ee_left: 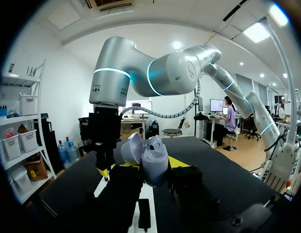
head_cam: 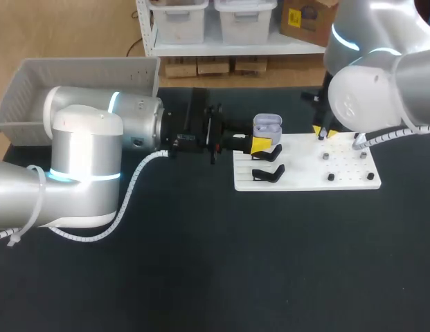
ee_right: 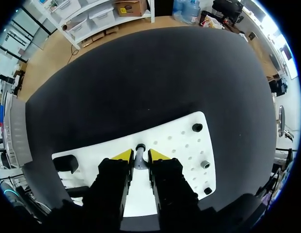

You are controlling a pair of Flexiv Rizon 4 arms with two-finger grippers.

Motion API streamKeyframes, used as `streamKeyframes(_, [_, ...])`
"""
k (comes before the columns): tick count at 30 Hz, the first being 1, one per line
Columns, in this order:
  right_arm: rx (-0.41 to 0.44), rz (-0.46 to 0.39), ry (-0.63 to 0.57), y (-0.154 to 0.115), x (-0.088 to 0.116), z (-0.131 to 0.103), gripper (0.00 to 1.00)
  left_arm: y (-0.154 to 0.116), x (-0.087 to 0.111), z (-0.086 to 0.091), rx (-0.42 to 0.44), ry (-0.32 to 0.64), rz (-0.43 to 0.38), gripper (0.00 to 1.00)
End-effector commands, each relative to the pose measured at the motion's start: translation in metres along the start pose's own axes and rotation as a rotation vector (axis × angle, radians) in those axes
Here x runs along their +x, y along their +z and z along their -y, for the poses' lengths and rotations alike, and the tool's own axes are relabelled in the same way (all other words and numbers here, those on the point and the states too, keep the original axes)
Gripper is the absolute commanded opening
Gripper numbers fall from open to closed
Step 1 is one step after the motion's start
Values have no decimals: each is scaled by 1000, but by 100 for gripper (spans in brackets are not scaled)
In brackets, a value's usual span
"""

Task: Pick up each earbud case from the left stands, insert the matching earbuds, close the lid, and place the case in the box.

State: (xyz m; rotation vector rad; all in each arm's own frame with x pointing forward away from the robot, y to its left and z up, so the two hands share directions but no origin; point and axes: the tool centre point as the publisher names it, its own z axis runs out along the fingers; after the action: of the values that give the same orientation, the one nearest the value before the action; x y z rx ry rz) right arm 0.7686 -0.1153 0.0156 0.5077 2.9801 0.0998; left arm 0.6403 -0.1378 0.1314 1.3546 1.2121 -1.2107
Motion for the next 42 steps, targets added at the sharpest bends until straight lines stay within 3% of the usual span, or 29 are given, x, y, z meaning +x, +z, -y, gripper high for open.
streamKeyframes(1, [-22,21,-12,-23,9,7,0,0,1,1,-5,3,3,0])
streamKeyframes(11, [-77,24,-137,-96,20,14,0,0,1,1,-5,3,3,0])
streamKeyframes(14, [-53,30,-228,-124,26,15,0,0,1,1,-5,3,3,0])
streamKeyframes(21, [-37,-44,-490,-176,44,9,0,0,1,1,-5,3,3,0])
streamKeyframes(23, [-82,-68,-536,-186,50,6,0,0,1,1,-5,3,3,0])
streamKeyframes(42, [-105,-67,-564,-190,53,5,0,0,1,1,-5,3,3,0])
